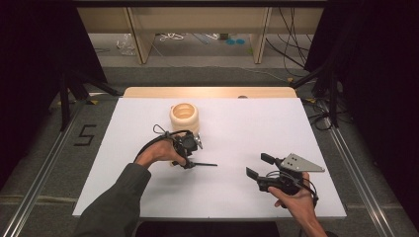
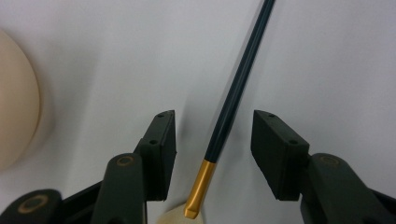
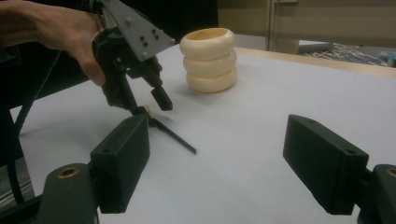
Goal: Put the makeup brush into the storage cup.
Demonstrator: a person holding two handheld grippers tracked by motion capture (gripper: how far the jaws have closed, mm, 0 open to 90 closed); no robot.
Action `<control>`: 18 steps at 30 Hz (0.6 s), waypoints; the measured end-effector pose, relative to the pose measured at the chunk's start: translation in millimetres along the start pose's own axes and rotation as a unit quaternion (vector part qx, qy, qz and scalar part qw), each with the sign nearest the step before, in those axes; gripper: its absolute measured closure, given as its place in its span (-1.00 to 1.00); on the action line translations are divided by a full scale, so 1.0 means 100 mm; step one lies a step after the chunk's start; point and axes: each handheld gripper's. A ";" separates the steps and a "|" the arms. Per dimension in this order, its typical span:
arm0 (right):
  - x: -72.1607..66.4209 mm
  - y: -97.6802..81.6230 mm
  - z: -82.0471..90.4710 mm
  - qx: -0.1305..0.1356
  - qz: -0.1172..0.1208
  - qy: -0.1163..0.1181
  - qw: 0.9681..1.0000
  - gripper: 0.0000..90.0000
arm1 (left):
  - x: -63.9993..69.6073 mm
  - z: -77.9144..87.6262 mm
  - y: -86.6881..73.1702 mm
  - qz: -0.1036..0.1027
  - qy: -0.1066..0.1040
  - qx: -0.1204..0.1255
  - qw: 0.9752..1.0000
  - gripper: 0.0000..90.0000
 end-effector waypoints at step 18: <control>0.00 0.00 0.00 -0.005 0.000 0.001 1.000 -0.46 | 0.01 -0.02 0.06 -0.014 -0.001 -0.025 1.000 0.28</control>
Point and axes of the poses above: each handheld gripper's, and its own axes: z roughly backward along the jaws, y roughly out of its top, x roughly to its right, and after that the axes turned 13 degrees about -x, right-handed
